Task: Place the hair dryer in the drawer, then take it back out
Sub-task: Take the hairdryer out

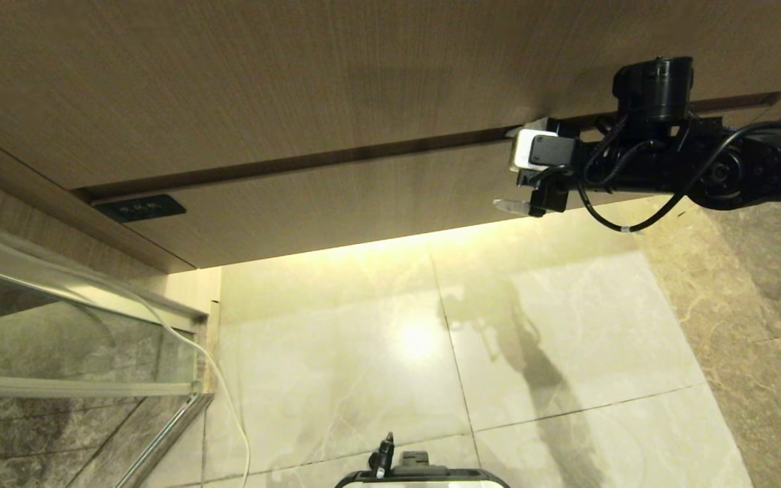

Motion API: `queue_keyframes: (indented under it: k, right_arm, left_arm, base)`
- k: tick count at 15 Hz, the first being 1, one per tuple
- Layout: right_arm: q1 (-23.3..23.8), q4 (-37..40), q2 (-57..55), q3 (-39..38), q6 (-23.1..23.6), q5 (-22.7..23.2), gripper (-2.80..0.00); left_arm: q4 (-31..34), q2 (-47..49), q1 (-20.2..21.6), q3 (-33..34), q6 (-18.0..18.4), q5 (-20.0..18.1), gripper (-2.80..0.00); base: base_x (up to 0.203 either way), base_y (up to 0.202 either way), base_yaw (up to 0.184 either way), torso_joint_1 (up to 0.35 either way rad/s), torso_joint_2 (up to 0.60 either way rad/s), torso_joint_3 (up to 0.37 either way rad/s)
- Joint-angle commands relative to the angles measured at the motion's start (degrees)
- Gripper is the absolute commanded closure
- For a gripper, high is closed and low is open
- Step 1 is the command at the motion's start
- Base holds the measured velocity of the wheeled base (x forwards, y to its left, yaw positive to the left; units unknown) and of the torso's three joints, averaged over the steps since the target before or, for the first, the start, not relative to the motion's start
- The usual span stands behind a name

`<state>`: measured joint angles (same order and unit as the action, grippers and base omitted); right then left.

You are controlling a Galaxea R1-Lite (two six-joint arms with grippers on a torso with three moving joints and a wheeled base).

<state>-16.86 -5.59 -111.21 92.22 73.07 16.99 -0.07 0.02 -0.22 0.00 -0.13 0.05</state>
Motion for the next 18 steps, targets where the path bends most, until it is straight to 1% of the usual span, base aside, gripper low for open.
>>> queue_keyframes:
  k: [1, 4, 6, 8, 9, 11, 13, 15, 16, 18]
  right_arm:
    - [0.27, 4.76, 0.13, 0.03, 0.35, 0.14, -2.80]
    - [1.18, 16.12, 1.05, 0.15, 0.15, 0.15, -2.80]
    - [1.55, 19.75, 2.49, -0.29, -1.73, -0.09, -2.80]
    - [1.48, 20.15, 3.28, -0.95, -4.32, -3.53, -2.80]
    - [1.45, 20.48, 3.56, -1.05, -5.81, -4.46, -2.80]
    - [1.39, 21.12, 4.45, -1.16, -7.03, -4.64, -2.80]
    - [1.47, 20.06, 6.31, -1.59, -6.21, -4.10, -2.80]
    - [1.48, 19.64, 9.10, -4.50, -5.78, -4.08, -2.80]
    - [1.44, 18.63, 11.41, -7.77, -4.96, -4.03, -2.80]
    - [1.10, 12.78, 14.74, -13.95, -1.96, -3.95, -2.80]
  left_arm:
    - [-0.01, -0.02, 0.04, 0.09, -0.04, 0.04, 0.00]
    - [-0.01, -0.02, 0.04, 0.08, -0.04, 0.04, 0.00]
    - [-0.01, -0.02, 0.04, 0.08, -0.03, 0.04, 0.00]
    - [-0.01, -0.02, 0.04, 0.06, -0.04, 0.04, 0.00]
    - [-0.01, -0.02, 0.04, 0.09, -0.04, 0.04, 0.00]
    - [-0.01, -0.02, 0.04, 0.00, -0.04, 0.04, 0.00]
    - [-0.01, -0.02, 0.04, 0.09, -0.04, 0.04, 0.00]
    - [-0.01, -0.02, 0.04, 0.09, -0.04, 0.04, 0.00]
    - [-0.01, -0.02, 0.04, 0.08, -0.04, 0.04, 0.00]
    - [-0.01, -0.02, 0.04, 0.09, -0.04, 0.04, 0.00]
  base:
    - [0.000, 0.000, 0.000, 0.000, 0.00, 0.000]
    - [0.000, 0.000, 0.000, 0.000, 0.00, 0.000]
    - [0.000, 0.000, 0.000, 0.000, 0.00, 0.000]
    - [0.000, 0.000, 0.000, 0.000, 0.00, 0.000]
    - [0.000, 0.000, 0.000, 0.000, 0.00, 0.000]
    - [0.000, 0.000, 0.000, 0.000, 0.00, 0.000]
    - [0.000, 0.000, 0.000, 0.000, 0.00, 0.000]
    - [0.000, 0.000, 0.000, 0.000, 0.00, 0.000]
    - [0.000, 0.000, 0.000, 0.000, 0.00, 0.000]
    - [0.000, 0.000, 0.000, 0.000, 0.00, 0.000]
